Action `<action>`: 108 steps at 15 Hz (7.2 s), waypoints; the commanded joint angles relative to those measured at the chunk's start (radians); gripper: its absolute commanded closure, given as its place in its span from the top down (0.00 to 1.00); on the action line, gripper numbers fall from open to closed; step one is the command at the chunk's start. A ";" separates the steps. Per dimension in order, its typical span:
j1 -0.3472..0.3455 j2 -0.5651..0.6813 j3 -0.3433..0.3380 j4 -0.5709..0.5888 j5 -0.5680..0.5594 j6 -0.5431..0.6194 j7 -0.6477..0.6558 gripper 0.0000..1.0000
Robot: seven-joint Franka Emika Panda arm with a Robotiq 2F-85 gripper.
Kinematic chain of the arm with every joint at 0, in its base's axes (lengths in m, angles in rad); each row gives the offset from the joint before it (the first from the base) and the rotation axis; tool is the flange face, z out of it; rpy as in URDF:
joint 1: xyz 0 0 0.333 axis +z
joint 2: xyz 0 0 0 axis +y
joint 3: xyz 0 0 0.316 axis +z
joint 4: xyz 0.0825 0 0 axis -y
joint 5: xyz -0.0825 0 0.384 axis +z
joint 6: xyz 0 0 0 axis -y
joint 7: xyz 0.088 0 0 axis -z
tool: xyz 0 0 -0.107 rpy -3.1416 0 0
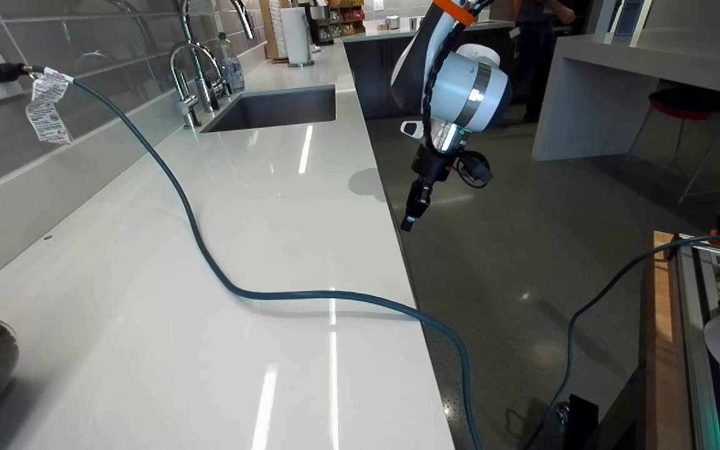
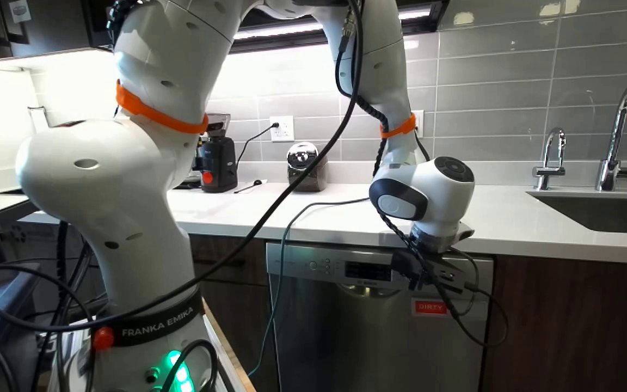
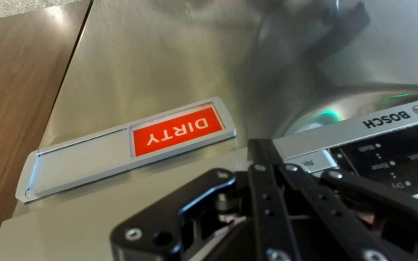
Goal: Press a button on the stove
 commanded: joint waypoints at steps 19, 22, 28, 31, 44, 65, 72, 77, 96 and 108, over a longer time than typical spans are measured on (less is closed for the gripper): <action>-0.032 0.037 0.041 0.024 0.029 0.019 -0.041 0.00; -0.036 0.039 0.047 0.027 0.034 0.022 -0.046 0.00; -0.052 0.040 0.063 0.029 0.040 0.024 -0.065 0.00; -0.059 0.040 0.071 0.028 0.041 0.024 -0.073 0.00; -0.091 0.046 0.100 0.028 0.053 0.026 -0.105 0.00; -0.089 0.038 0.091 0.015 0.027 0.030 -0.092 0.00; -0.064 0.025 0.059 0.003 -0.011 0.028 -0.069 0.00; -0.064 0.012 0.059 -0.005 -0.009 0.033 -0.075 0.00; -0.024 -0.095 0.012 -0.075 -0.053 0.015 -0.044 1.00; 0.033 -0.217 -0.033 -0.152 -0.127 0.032 0.066 1.00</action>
